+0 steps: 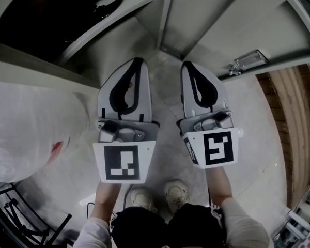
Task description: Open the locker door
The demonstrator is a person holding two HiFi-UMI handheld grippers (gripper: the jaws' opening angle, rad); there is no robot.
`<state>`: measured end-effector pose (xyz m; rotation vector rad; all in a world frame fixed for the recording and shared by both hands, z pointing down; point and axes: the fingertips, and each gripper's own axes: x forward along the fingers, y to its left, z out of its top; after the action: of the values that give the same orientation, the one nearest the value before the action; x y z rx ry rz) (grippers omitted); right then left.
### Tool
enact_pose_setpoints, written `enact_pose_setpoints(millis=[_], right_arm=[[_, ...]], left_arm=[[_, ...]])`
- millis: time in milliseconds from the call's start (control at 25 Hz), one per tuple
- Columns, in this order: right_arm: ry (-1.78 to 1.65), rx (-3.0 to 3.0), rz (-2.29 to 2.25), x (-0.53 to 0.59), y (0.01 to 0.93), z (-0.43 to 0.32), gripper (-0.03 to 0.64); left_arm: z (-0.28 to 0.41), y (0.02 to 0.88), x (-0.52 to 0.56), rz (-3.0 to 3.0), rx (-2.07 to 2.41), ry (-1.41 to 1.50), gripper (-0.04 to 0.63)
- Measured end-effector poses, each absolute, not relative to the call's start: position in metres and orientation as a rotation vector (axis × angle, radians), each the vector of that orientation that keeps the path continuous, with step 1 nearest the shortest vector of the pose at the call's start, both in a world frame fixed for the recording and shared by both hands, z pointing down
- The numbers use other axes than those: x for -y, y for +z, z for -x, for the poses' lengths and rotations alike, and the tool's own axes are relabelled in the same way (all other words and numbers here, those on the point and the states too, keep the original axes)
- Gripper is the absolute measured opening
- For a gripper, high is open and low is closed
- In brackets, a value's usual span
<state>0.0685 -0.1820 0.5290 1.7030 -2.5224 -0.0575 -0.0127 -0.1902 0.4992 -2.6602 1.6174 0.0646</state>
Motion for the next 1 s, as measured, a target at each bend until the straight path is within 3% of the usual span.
enact_pose_setpoints(millis=[160, 400, 720, 1000], right_arm=[[-0.022, 2.516, -1.756, 0.186, 0.479, -0.062, 0.005], [0.025, 2.496, -1.779, 0.165, 0.327, -0.062, 0.005], [0.06, 2.457, -1.814, 0.137, 0.052, -0.066, 0.005], [-0.006, 2.504, -1.806, 0.126, -0.149, -0.049, 0.005]], left_arm=[[0.015, 0.459, 0.195, 2.748, -1.61, 0.031, 0.02], [0.009, 0.331, 0.185, 2.8, -1.708, -0.03, 0.02], [-0.002, 0.078, 0.146, 2.938, -1.797, 0.015, 0.02], [0.032, -0.123, 0.136, 2.724, -1.898, -0.023, 0.02]])
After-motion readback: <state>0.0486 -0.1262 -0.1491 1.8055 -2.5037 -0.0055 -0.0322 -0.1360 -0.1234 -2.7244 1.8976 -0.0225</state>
